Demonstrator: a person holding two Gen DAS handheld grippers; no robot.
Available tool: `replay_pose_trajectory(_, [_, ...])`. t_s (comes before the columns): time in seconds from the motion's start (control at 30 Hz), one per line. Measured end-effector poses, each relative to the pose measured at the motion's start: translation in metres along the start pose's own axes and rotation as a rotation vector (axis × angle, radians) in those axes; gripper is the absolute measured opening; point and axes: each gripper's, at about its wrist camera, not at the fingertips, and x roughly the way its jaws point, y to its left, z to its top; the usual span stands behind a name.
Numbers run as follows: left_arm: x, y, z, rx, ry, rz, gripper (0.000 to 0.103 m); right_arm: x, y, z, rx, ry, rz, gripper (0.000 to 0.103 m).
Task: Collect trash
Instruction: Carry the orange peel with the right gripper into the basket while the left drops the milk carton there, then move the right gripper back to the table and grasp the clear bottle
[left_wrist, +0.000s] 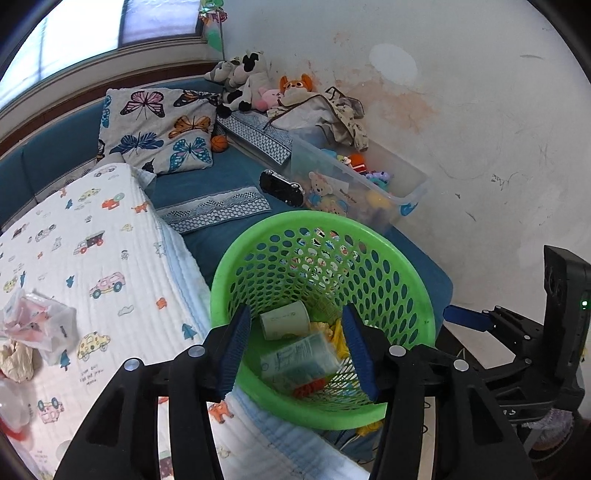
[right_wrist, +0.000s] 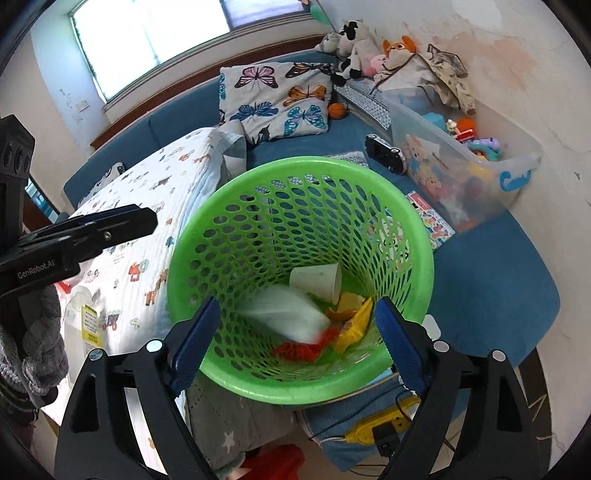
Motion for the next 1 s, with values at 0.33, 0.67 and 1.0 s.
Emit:
replay_pose_trajectory(0.33, [-0.056,0.035,-0.036,-0.048,-0.059,0.073,0.050,-0.008,0.044,-0.005,-0.092,-0.013,0.082,0.088])
replay_pose_trajectory(0.67, [-0.112,0.106,-0.094,-0.174,-0.098,0.227,0.051,0.007,0.123,-0.013,-0.225,0.033,0.215,0.090])
replay_pose_trajectory(1.0, [-0.157,0.180,-0.154,-0.325,-0.094,0.377,0.058,0.036,0.204,-0.025,-0.378,0.120,0.322,0.090])
